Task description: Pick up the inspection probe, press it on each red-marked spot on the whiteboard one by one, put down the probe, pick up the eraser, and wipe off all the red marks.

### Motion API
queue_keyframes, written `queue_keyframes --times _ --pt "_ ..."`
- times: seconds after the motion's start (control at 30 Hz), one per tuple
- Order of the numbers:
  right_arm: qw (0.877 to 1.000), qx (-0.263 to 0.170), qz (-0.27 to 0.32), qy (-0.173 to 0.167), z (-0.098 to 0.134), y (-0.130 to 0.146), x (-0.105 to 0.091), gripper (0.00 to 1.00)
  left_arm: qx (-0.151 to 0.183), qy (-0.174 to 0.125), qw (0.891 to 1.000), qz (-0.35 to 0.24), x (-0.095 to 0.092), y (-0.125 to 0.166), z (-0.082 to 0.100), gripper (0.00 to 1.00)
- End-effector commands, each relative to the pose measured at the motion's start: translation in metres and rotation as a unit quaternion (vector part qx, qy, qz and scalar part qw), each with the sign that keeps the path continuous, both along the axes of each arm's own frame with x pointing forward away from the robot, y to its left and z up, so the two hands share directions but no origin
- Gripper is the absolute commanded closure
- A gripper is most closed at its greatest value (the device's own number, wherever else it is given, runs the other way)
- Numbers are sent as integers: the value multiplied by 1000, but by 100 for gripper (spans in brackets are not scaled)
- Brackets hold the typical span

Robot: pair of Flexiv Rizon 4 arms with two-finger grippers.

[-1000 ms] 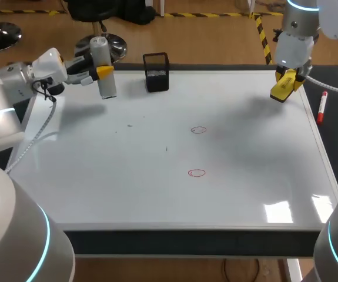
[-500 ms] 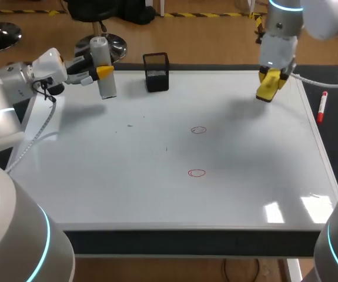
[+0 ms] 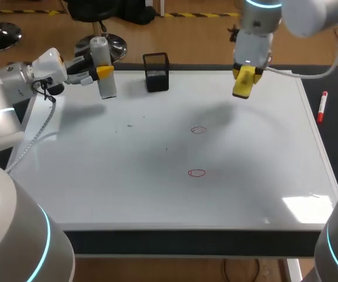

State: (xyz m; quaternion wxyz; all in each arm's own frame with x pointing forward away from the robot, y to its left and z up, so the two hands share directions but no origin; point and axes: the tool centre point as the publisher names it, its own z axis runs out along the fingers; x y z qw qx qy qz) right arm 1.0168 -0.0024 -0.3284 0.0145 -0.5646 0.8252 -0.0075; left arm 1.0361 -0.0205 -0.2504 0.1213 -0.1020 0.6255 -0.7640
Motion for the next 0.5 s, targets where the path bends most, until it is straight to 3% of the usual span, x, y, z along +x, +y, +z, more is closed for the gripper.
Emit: queue_keyframes --times 0.03,0.5 --pt "1000 -7 18 -6 1 20 -13 100 -1 -1 1000 1 0 -1 0 100" --pt "997 17 78 -8 -3 86 -45 100 -1 -1 1000 1 0 -1 0 100"
